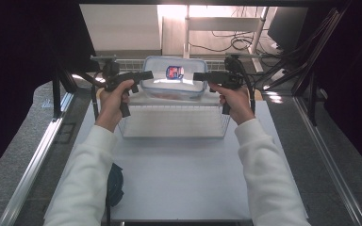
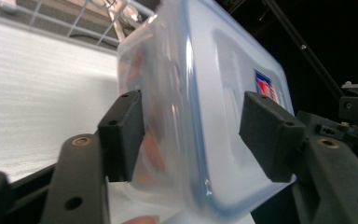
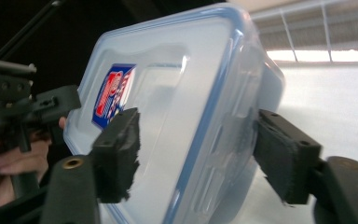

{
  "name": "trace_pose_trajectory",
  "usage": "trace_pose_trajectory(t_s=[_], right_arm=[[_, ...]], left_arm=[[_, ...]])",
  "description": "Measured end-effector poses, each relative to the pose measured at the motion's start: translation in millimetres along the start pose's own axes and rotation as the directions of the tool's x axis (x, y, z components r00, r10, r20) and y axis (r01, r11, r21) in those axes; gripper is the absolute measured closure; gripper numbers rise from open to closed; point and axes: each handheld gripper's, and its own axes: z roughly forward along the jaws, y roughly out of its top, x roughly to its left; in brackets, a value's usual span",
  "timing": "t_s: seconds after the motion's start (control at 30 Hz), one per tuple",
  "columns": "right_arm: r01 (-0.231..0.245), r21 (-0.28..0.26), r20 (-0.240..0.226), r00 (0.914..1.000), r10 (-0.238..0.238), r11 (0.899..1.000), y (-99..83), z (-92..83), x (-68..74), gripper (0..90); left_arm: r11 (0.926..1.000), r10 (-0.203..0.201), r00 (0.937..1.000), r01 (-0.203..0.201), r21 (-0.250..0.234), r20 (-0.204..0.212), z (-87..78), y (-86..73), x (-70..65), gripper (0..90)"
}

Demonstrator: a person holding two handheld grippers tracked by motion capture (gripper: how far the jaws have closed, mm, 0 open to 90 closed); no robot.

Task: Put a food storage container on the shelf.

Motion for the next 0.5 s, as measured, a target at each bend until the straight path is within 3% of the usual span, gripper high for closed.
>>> trace_pose_trajectory(t_s=[0.07,0.1,0.17,0.27,0.33,0.4,0.5], right_arm=[[-0.085,0.009,-0.002,0.9964,0.085,0.996,-0.6,4.2,-6.0,28.7],[-0.096,0.002,-0.015,0.9953,0.096,0.995,-1.2,4.6,-7.9,30.5],[-0.095,-0.027,-0.023,0.9953,0.094,0.995,-3.7,4.2,-9.2,30.2],[-0.086,-0.071,0.0,0.9963,0.086,0.994,-7.9,2.3,-4.8,18.9],[-0.036,-0.099,0.029,0.9988,0.039,0.994,-10.7,-1.4,0.4,11.8],[0.025,-0.128,0.086,0.9962,-0.014,0.991,-16.4,-8.6,8.2,9.4],[0.107,-0.163,0.107,0.9901,-0.091,0.981,-27.3,-21.3,16.0,9.0]], left_arm=[[1.0,0.007,1.0,-0.007,-0.002,-0.005,1.1,-0.8,0.3,37.2],[1.0,0.007,1.0,-0.007,0.002,-0.003,1.1,-1.0,0.6,36.1],[0.9999,0.003,1.0,-0.003,0.015,-0.006,1.3,-1.3,1.9,31.4],[0.9994,0.032,0.9986,-0.031,0.013,-0.043,-5.4,-3.9,2.3,23.7],[0.998,0.062,0.9964,-0.063,-0.002,-0.058,-14.6,-7.9,0.3,20.2],[0.9963,0.085,0.9949,-0.086,-0.011,-0.054,-24.1,-14.0,-1.8,18.3],[0.9897,0.142,0.9885,-0.143,-0.008,-0.052,-41.5,-31.0,-8.1,17.3]])
